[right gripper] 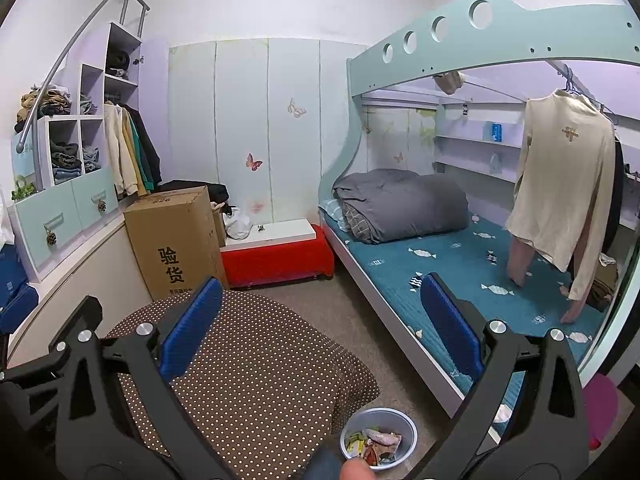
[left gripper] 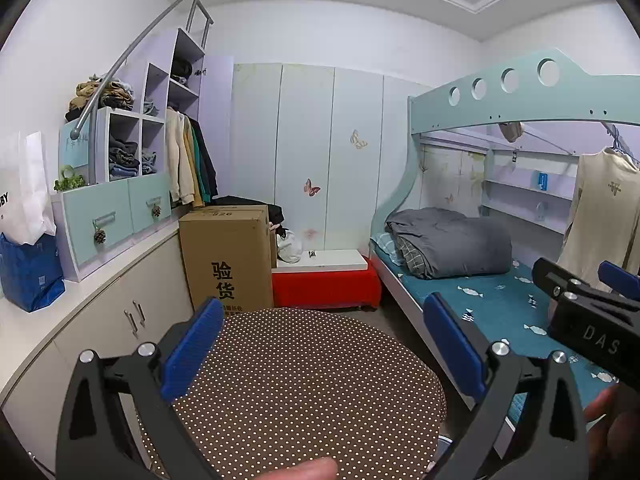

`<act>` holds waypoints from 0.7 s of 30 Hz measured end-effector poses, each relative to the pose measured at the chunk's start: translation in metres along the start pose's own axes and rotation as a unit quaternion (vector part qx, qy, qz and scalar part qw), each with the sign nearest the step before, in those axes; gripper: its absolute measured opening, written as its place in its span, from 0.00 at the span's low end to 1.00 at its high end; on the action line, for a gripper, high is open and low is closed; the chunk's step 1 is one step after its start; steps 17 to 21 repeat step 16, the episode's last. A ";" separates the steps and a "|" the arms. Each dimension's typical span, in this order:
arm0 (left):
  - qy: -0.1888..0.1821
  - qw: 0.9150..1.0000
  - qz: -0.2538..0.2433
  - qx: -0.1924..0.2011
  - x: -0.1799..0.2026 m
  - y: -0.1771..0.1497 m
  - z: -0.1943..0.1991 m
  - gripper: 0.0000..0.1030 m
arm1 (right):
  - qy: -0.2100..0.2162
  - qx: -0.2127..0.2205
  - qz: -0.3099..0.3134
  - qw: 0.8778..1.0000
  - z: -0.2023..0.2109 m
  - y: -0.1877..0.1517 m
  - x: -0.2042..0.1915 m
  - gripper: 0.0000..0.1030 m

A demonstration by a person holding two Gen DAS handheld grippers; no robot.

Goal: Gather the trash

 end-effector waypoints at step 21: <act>0.003 1.000 0.007 -0.006 0.002 -0.006 -0.002 0.95 | 0.002 -0.001 -0.001 1.000 -0.004 -0.002 -0.008 0.94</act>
Point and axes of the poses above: each gripper's, at about its wrist camera, not at the fingertips, and z roughly against the way its jaws point, x to its right, y to its top, the point moved 9 cm from there along -z, roughly the way its jaws point, and after that the axes turned 3 degrees about x, right-handed, at the moved point
